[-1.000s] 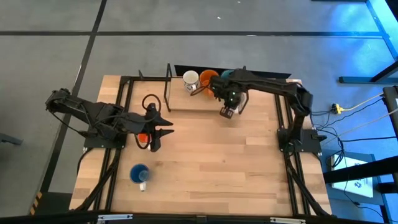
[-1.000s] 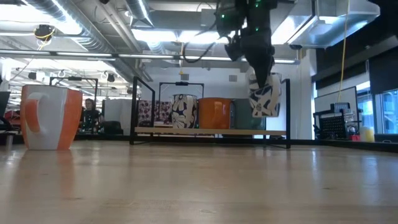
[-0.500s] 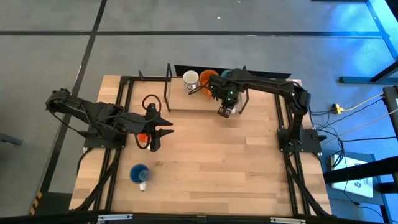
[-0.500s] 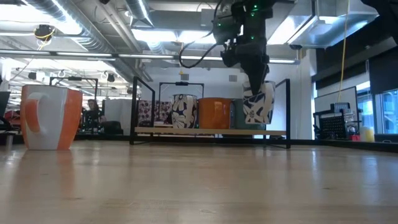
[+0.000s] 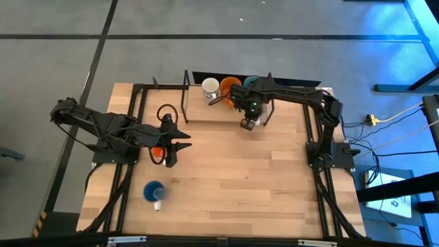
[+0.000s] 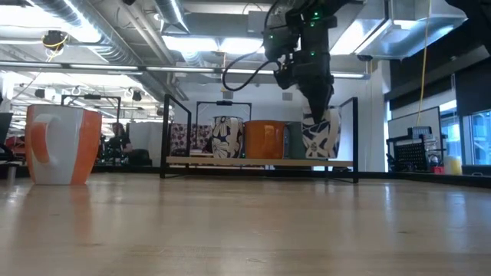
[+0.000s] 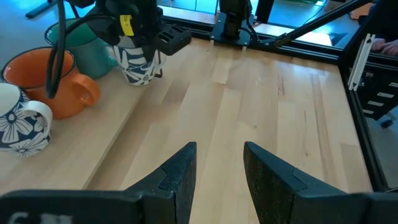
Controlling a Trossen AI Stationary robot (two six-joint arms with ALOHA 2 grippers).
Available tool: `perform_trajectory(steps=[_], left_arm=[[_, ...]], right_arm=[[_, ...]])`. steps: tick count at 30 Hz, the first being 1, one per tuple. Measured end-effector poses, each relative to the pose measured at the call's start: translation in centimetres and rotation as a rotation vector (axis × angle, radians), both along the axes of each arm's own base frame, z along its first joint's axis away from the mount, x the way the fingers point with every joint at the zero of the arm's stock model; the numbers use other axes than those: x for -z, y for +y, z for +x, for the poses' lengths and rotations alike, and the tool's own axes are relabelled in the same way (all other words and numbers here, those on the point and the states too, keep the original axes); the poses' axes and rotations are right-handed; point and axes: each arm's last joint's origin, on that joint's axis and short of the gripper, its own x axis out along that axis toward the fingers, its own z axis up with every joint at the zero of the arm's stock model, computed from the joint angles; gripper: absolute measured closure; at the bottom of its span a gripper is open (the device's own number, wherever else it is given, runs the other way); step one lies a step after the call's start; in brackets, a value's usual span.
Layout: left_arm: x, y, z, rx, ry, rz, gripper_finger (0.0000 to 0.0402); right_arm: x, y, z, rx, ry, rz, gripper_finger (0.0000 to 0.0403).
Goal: Place coffee mugs
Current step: Put the white patterned mug on the shelf, then put the orange-white mug on the shelf
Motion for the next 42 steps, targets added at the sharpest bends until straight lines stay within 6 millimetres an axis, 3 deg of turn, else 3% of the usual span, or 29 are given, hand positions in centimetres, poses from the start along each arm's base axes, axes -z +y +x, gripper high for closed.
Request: perform_trajectory(steps=[18,25,29,34,39,42], left_arm=[[0.0,0.0,0.0,-0.005,-0.002,-0.007,0.0274],[0.0,0.0,0.0,-0.005,-0.003,-0.008,0.0274],[0.0,0.0,0.0,-0.005,-0.003,-0.008,0.0274],[-0.1,0.0,0.0,-0.006,-0.009,-0.009,0.0274],[-0.1,0.0,0.0,0.017,0.000,0.035,0.0274],[-0.1,0.2,0.1,0.008,0.001,0.035,0.0274]], right_arm=[[-0.1,-0.4,0.1,0.068,0.018,-0.126,0.0279],[-0.4,-0.1,0.0,0.073,0.009,-0.066,0.0265],[-2.4,0.4,0.3,0.072,-0.018,-0.059,0.0264],[-6.5,2.3,1.6,0.003,-0.152,-0.093,0.0264],[-10.1,6.1,3.2,-0.094,-0.330,-0.125,0.0264],[-11.1,9.1,4.4,-0.194,-0.445,-0.139,0.0264]])
